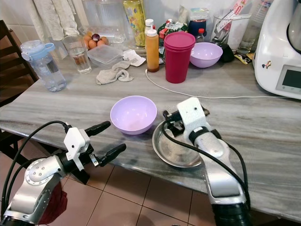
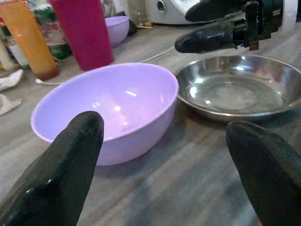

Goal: Setting the table

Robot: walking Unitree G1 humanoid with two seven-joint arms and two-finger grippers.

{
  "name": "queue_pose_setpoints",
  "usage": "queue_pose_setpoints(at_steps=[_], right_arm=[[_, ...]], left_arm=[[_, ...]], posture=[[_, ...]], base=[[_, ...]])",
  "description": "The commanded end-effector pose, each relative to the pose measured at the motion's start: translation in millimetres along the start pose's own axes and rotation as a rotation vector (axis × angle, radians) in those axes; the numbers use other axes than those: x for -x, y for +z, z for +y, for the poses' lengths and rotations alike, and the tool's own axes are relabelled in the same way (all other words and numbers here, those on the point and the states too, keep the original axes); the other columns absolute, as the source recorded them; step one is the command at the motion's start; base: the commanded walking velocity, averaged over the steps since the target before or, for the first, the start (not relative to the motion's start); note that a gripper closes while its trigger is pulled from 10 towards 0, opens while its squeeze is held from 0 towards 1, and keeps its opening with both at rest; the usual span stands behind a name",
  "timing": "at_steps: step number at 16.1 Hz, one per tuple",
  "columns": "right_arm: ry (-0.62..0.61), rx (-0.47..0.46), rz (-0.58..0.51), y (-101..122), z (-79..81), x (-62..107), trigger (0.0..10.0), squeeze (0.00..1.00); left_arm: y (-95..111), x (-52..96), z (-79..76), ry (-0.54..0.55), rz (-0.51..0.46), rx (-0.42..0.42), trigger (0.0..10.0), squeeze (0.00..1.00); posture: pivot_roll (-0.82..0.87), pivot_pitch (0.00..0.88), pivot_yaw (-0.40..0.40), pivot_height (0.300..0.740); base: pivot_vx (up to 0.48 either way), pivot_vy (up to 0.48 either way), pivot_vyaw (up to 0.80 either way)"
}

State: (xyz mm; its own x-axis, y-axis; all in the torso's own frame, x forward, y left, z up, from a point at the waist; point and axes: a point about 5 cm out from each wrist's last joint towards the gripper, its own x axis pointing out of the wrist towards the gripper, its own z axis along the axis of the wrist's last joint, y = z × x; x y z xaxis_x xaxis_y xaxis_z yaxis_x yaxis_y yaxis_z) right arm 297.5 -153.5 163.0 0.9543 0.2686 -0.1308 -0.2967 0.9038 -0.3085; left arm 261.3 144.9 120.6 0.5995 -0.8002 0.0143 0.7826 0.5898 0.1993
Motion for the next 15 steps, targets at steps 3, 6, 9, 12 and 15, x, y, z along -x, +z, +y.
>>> queue_pose_setpoints(at_steps=[3, 6, 9, 12, 15], right_arm=[[0.06, -0.028, 0.069, -6, 11.8, 11.7, 10.0, 1.0], [0.083, -0.05, 0.127, -14, 23.0, 16.9, 10.0, 1.0], [0.088, -0.101, 0.194, -22, 27.1, 21.3, 10.0, 1.0], [0.076, -0.149, 0.232, -29, 24.1, 22.5, 10.0, 1.0], [0.072, -0.222, 0.258, -33, 22.0, 20.3, 10.0, 1.0]], left_arm=[[9, -1.5, 5.9, -0.038, 0.006, -0.018, 10.0, 0.0], [10, -1.8, 6.7, -0.038, 0.008, -0.026, 10.0, 0.0], [11, -0.1, 4.4, -0.038, 0.009, -0.029, 10.0, 0.0], [10, 0.2, 3.5, -0.044, 0.02, -0.035, 10.0, 0.0], [9, -0.1, 3.7, -0.047, 0.021, -0.033, 10.0, 0.0]], posture=[[-0.23, 0.073, 0.071, 0.74], [-0.23, 0.072, 0.066, 0.74], [-0.23, 0.071, 0.064, 0.74], [-0.23, 0.071, 0.066, 0.74], [-0.23, 0.073, 0.067, 0.74]], base=[[0.0, 0.0, 0.0], [0.0, 0.0, 0.0], [0.0, 0.0, 0.0], [0.0, 0.0, 0.0], [0.0, 0.0, 0.0]])
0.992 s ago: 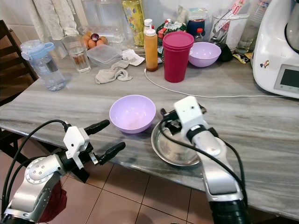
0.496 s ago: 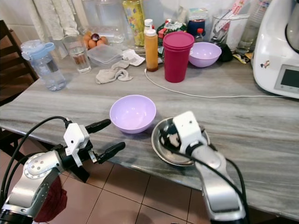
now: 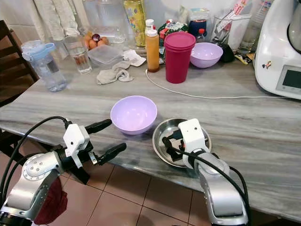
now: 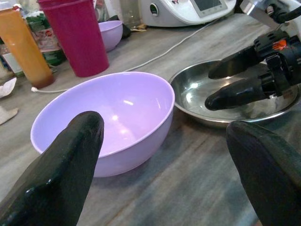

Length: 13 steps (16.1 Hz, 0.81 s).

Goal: Setting the table

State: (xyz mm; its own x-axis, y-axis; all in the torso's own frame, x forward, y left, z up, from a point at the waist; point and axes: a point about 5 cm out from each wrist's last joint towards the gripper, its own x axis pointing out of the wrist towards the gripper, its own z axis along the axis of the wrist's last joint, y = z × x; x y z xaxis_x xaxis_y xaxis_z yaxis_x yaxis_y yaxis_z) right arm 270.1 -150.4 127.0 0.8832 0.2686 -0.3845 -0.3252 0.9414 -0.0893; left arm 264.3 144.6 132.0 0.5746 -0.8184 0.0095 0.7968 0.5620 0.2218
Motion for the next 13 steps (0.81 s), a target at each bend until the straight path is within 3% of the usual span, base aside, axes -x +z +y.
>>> queue_pose_setpoints(at_steps=[1, 3, 5, 8, 10, 13], right_arm=[[0.006, -0.029, 0.003, 1, 0.7, -2.6, 10.0, 0.9], [0.022, -0.056, 0.007, 1, 1.9, -6.4, 10.0, 0.69], [0.038, -0.064, 0.008, 1, 5.4, -10.6, 10.0, 0.58], [0.069, -0.077, 0.012, 1, 13.8, -16.3, 10.0, 0.25], [0.081, -0.086, 0.01, 1, 16.9, -19.0, 10.0, 0.13], [0.09, -0.091, 0.011, 1, 19.3, -22.2, 10.0, 0.08]], left_arm=[[-2, 2.0, -1.0, -0.017, 0.025, -0.01, 10.0, 0.0], [-2, 1.6, -0.9, -0.016, 0.027, -0.01, 10.0, 0.0], [-2, 0.7, -0.1, -0.015, 0.032, -0.012, 10.0, 0.0], [-5, 1.5, -9.9, -0.023, 0.032, -0.005, 10.0, 0.0], [-10, 4.0, -11.6, -0.024, 0.038, 0.0, 10.0, 0.0], [-14, 5.1, -10.1, -0.02, 0.046, 0.003, 10.0, 0.0]], posture=[[-0.23, 0.073, 0.067, 0.74], [-0.22, 0.073, 0.066, 0.74], [-0.22, 0.071, 0.066, 0.74], [-0.22, 0.072, 0.066, 0.74], [-0.21, 0.073, 0.065, 0.74], [-0.21, 0.074, 0.065, 0.74]], base=[[0.0, 0.0, 0.0], [0.0, 0.0, 0.0], [0.0, 0.0, 0.0], [0.0, 0.0, 0.0], [0.0, 0.0, 0.0], [0.0, 0.0, 0.0]])
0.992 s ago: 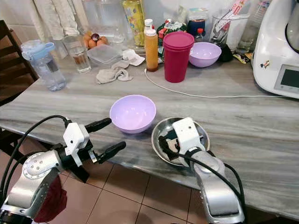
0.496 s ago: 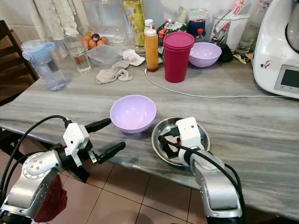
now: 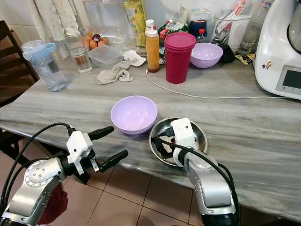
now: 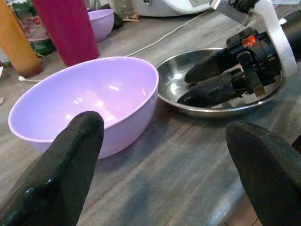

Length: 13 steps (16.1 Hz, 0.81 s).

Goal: Setting the table

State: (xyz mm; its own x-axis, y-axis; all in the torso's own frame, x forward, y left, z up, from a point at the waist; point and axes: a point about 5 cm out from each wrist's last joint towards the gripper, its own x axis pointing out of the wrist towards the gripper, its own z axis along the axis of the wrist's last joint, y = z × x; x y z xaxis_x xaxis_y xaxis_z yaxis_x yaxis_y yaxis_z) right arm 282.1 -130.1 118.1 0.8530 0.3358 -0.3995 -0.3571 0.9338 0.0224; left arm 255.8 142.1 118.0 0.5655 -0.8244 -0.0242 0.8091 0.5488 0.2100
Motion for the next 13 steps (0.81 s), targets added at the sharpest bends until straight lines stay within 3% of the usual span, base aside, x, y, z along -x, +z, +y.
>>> queue_pose_setpoints(at_steps=[1, 10, 13], right_arm=[[0.018, -0.001, -0.002, 1, 3.6, -3.4, 10.0, 0.08], [0.031, -0.02, -0.031, 4, 6.9, -8.1, 10.0, 0.08], [-0.011, -0.023, -0.092, 10, -2.3, 0.2, 10.0, 0.0]], left_arm=[[-2, 2.2, 1.6, -0.001, 0.016, -0.008, 10.0, 0.0], [-7, 1.6, 2.7, 0.0, 0.012, -0.004, 10.0, 0.0], [-8, 3.7, 6.3, 0.039, 0.002, 0.012, 10.0, 0.0]], posture=[[-0.21, 0.074, 0.065, 0.74], [-0.21, 0.076, 0.056, 0.74], [-0.22, 0.077, 0.057, 0.74]], base=[[0.0, 0.0, 0.0], [0.0, 0.0, 0.0], [0.0, 0.0, 0.0]])
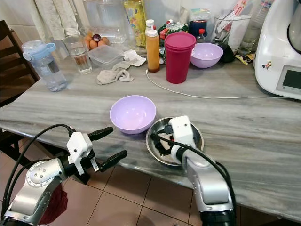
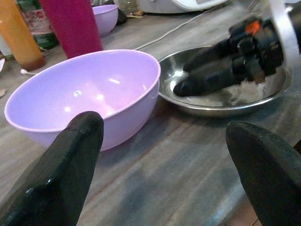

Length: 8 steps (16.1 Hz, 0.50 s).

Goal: Setting the table

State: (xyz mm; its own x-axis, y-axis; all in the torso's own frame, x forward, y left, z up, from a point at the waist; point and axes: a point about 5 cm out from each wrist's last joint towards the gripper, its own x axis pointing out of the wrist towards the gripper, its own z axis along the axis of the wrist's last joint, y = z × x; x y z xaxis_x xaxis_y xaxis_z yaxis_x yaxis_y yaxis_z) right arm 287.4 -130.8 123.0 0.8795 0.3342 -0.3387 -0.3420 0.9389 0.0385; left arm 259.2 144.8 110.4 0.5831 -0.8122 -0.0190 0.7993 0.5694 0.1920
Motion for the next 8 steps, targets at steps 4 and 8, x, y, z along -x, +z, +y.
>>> queue_pose_setpoints(at_steps=[4, 8], right_arm=[[-0.083, 0.026, -0.232, 26, -9.6, 20.4, 10.0, 0.0], [-0.147, 0.123, -0.385, 39, -3.6, 33.4, 10.0, 0.0]], left_arm=[[-1, 17.9, 36.5, 0.287, -0.01, -0.015, 10.0, 0.0], [1, 27.2, 59.5, 0.52, -0.056, 0.045, 10.0, 0.0]], posture=[[-0.23, 0.076, 0.062, 0.74], [-0.23, 0.071, 0.061, 0.74]], base=[[0.0, 0.0, 0.0], [0.0, 0.0, 0.0]])
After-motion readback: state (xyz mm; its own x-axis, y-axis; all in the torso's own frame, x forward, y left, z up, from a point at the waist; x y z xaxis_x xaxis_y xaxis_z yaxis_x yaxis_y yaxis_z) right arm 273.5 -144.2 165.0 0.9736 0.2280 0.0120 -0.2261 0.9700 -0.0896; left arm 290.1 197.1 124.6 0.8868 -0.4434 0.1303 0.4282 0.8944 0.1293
